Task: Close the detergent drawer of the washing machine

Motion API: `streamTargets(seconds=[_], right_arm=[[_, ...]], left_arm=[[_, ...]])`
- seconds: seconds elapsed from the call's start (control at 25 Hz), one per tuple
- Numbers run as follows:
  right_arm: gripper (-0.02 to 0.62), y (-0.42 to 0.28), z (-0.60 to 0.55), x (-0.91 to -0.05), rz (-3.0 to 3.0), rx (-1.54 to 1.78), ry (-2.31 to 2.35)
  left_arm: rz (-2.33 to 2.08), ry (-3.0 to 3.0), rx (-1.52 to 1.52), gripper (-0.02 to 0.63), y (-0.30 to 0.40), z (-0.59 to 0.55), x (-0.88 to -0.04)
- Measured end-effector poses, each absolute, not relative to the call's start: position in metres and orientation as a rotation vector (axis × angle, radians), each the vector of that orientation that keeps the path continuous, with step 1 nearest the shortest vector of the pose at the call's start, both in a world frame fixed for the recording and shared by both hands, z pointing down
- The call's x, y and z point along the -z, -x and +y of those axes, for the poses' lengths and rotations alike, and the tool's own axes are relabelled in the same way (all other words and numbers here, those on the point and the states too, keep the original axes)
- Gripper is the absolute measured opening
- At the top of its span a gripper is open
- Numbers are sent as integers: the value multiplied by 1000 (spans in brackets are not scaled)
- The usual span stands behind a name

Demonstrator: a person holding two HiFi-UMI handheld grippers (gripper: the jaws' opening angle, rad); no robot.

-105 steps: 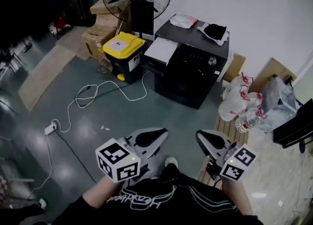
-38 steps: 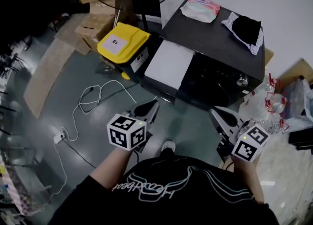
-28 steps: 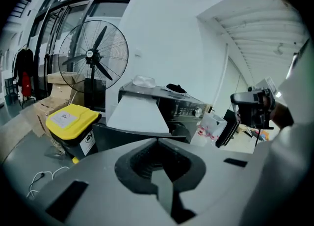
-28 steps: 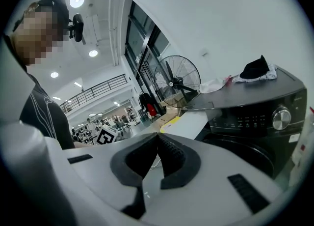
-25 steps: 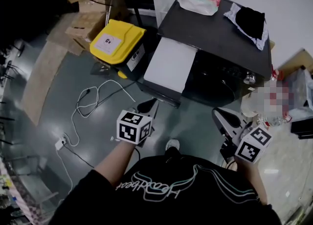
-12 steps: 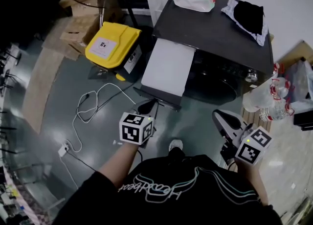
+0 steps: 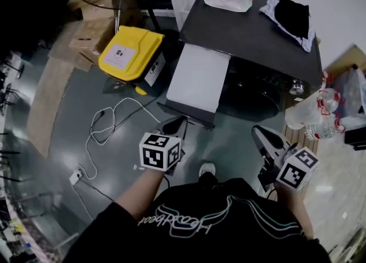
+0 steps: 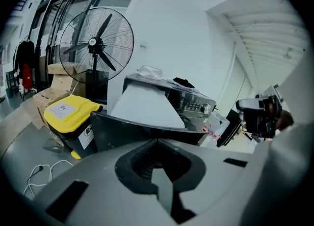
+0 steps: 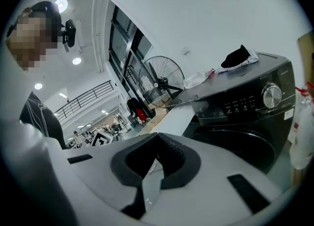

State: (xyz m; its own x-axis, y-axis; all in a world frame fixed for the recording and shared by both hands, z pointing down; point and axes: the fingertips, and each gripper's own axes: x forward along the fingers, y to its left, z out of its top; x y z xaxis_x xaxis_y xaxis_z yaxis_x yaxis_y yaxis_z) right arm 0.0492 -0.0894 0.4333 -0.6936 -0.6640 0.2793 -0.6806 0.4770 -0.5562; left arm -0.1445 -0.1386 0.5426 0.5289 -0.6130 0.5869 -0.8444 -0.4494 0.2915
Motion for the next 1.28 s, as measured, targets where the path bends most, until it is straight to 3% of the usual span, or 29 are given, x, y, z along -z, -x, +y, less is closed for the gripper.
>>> streamTargets(seconds=[1.28], right_arm=[[26,-79,-136,-437,-2659,-1078,-1170]], left_arm=[[-1233,-2145,-484,21,128,-168,-527]])
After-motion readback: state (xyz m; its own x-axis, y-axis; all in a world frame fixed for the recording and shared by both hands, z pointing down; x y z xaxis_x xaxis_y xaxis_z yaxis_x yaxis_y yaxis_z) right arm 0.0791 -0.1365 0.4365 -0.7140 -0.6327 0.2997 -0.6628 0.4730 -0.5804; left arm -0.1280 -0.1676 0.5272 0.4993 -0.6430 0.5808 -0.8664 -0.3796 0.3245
